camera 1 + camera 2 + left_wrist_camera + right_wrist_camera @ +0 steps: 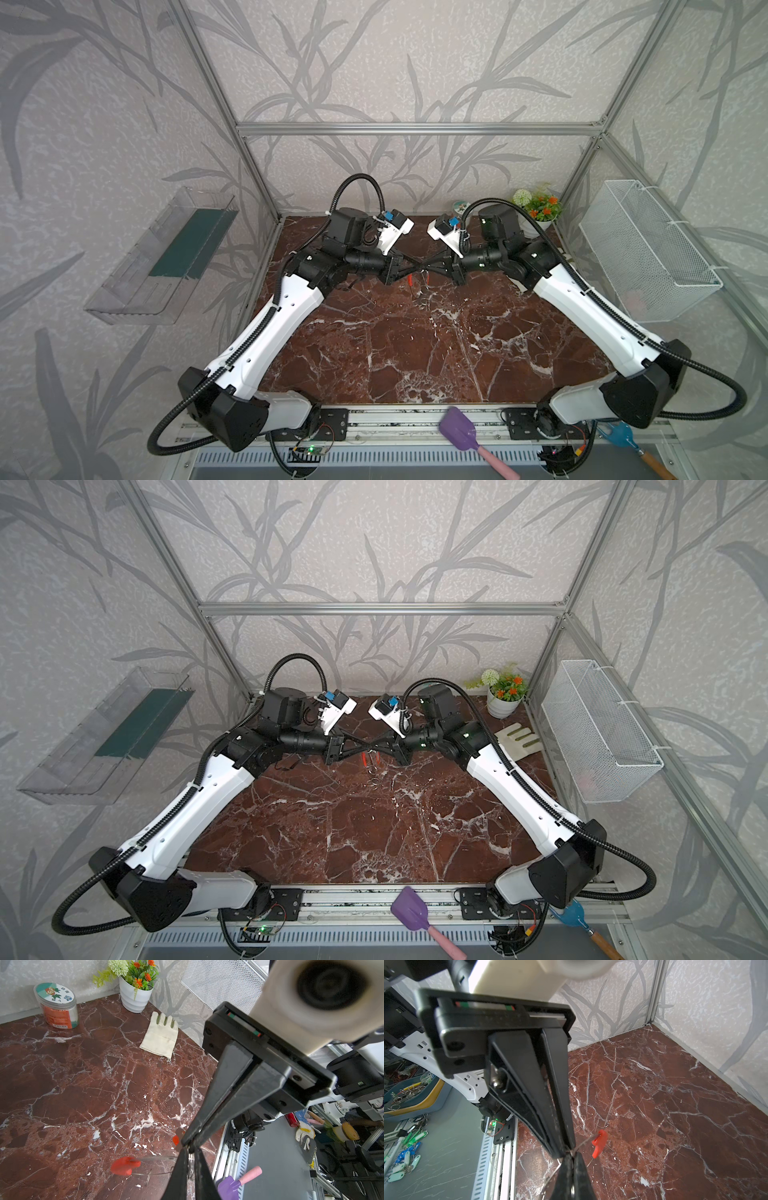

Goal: Put the keys on the keyring

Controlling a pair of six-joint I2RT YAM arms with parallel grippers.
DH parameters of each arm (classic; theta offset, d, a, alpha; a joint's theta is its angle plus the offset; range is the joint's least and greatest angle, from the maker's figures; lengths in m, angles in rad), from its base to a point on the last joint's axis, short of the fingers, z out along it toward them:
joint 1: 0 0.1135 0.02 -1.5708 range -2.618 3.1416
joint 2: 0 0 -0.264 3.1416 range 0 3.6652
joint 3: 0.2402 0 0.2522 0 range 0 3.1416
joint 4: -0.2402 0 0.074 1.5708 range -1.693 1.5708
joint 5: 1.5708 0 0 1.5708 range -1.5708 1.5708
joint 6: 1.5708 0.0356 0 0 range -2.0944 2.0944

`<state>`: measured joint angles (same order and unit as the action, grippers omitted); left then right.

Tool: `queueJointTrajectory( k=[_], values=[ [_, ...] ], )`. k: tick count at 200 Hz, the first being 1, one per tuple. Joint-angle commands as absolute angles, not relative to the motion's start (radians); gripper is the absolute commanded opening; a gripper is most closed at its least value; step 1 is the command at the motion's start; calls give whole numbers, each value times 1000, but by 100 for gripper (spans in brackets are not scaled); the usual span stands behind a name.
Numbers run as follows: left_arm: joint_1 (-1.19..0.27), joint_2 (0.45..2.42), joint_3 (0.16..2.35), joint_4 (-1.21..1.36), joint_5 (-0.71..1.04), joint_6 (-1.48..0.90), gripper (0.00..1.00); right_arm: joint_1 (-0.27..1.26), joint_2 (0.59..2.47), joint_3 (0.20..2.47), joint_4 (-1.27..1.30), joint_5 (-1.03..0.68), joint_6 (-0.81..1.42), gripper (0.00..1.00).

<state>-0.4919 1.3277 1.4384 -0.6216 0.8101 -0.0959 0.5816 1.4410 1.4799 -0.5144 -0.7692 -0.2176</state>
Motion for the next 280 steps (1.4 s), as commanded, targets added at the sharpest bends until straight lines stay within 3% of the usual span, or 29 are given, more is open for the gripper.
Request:
queueJointTrajectory(
  k=[1, 201, 280],
  values=[
    [-508, 1331, 1468, -654, 822, -60, 9, 586, 1407, 1489, -489, -778, -220, 0],
    [-517, 1285, 1453, -633, 731, -61, 9, 598, 1365, 1432, -487, -741, -226, 0],
    [-520, 1316, 1462, -648, 773, -71, 10, 597, 1360, 1427, -479, -744, -221, 0]
  ],
)
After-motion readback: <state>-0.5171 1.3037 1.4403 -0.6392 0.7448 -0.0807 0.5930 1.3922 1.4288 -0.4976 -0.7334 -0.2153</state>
